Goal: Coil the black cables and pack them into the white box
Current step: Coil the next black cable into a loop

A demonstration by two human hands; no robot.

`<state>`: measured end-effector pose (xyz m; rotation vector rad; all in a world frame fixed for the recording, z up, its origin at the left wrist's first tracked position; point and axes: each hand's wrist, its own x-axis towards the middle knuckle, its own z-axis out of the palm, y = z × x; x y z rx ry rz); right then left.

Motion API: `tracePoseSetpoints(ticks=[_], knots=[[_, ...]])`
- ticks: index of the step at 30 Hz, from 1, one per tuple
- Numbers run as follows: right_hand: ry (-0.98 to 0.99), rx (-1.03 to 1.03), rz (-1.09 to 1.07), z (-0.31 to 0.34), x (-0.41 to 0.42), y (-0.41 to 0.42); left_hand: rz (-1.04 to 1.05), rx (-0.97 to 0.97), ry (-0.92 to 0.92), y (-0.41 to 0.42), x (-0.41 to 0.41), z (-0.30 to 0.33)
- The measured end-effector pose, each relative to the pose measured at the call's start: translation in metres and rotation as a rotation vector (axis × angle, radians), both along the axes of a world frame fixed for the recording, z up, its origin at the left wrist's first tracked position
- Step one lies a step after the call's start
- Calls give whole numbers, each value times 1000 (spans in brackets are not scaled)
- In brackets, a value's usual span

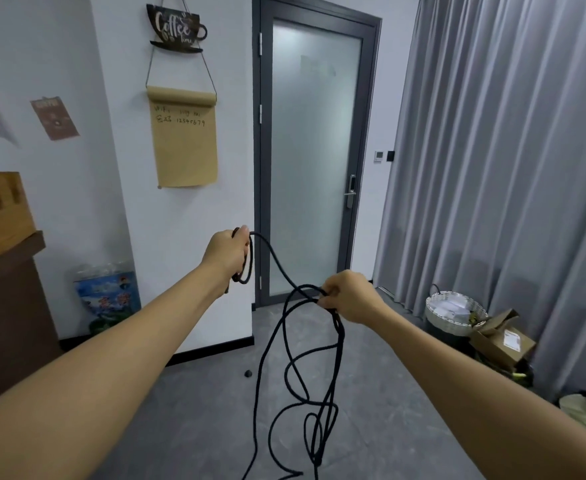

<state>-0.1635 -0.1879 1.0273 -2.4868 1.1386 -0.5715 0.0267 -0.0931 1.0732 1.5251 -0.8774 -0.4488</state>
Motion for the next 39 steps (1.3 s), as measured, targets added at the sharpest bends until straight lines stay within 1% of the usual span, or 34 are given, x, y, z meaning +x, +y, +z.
tracePoseSetpoints(ticks=[2, 4, 8, 12, 15, 18, 20, 22, 24, 25, 26, 27, 28, 30, 32, 34, 36, 37, 39], knots=[[3, -18, 18, 7, 2, 1, 51, 86, -149, 1, 6, -6], [7, -25, 46, 14, 5, 4, 70, 150, -246, 3, 9, -10], [-49, 27, 90, 31, 6, 8, -25, 191, -406, 6, 5, -14], [-250, 225, 102, 40, 1, 2, -140, 209, -514, 8, -1, -11], [-413, 344, 194, 46, -6, 1, -220, 264, -598, 10, -1, -10], [-489, 370, 279, 50, -11, -1, -302, 335, -630, 13, -10, -10], [-522, 387, 301, 51, -12, -4, -335, 386, -684, 13, -22, -8], [-557, 401, 296, 50, -11, -7, -353, 430, -791, 9, -34, -8], [-608, 404, 279, 48, -11, -8, -357, 452, -953, 2, -42, -14], [-640, 400, 261, 47, -11, -8, -365, 449, -1005, -2, -45, -18], [-672, 394, 237, 46, -12, -9, -390, 438, -1010, -5, -47, -21], [-694, 384, 203, 45, -12, -9, -439, 414, -956, -7, -48, -24], [-700, 372, 160, 44, -13, -10, -501, 380, -837, -7, -50, -25], [-680, 360, 85, 39, -15, -13, -601, 286, -535, -6, -51, -25], [-626, 366, 71, 32, -15, -14, -636, 194, -318, -7, -50, -25], [-486, 279, 70, 27, -14, -11, -644, 140, -179, -9, -50, -25], [-328, 100, 82, 26, -12, -6, -636, 119, -41, -11, -51, -26], [-301, 46, 108, 27, -11, -2, -632, 115, 10, -13, -50, -26], [-334, 78, 221, 30, -11, 5, -626, 121, 60, -15, -48, -25]])
